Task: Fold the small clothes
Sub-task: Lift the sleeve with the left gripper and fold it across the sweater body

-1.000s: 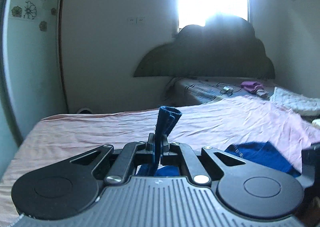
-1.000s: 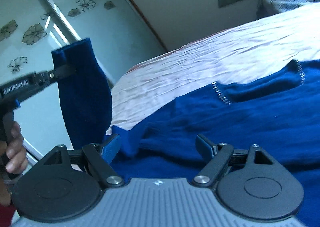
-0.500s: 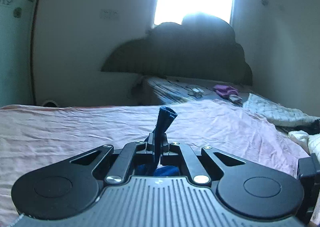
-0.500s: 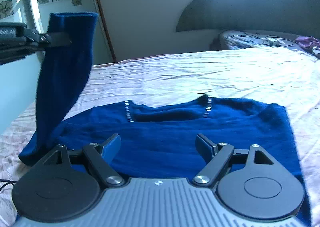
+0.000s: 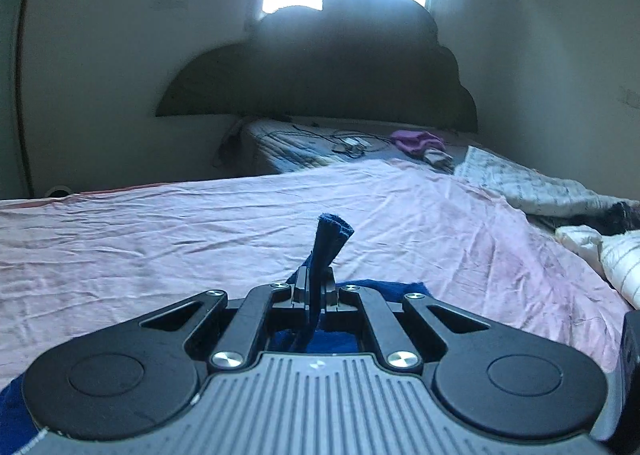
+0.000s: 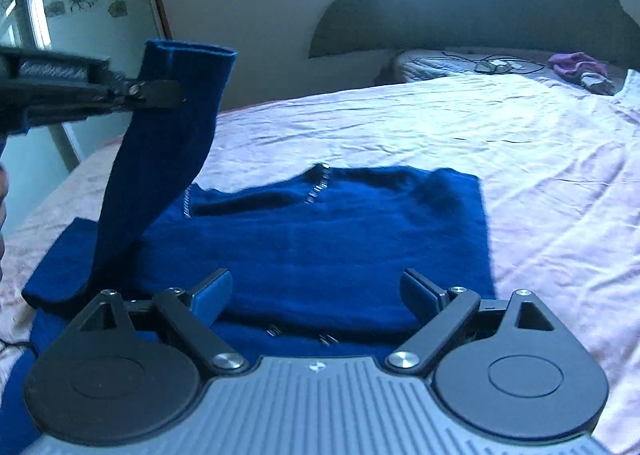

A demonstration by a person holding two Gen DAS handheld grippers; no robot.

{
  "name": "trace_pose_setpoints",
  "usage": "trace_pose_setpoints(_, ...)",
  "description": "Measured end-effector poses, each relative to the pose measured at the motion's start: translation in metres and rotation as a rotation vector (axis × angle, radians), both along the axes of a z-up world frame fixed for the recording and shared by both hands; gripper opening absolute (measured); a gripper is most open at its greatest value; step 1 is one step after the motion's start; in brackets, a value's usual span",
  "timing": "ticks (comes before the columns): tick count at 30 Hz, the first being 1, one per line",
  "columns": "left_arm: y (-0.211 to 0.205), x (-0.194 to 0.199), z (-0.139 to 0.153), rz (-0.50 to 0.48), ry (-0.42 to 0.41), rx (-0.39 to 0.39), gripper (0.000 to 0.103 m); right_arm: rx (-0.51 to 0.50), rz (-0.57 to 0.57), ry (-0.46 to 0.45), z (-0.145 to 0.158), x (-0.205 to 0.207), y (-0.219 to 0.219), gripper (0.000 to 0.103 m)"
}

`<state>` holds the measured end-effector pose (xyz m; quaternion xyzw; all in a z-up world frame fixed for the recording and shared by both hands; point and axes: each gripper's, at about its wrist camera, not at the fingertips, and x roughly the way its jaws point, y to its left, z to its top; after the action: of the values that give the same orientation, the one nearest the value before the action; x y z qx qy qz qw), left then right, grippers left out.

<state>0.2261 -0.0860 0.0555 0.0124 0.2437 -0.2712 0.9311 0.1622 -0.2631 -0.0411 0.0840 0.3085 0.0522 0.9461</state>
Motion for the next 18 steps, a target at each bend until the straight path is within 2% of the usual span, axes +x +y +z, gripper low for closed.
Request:
trace_pose_setpoints(6,-0.03,0.0,-0.01,-0.036,0.022,0.009,0.006,-0.047,0.0,0.025,-0.006,-0.028,-0.015,0.092)
trace_pose_setpoints(18,-0.089,0.01,-0.044,-0.052,0.049,0.07,0.006,0.065,-0.045,0.045,-0.029,-0.063,-0.041,0.093)
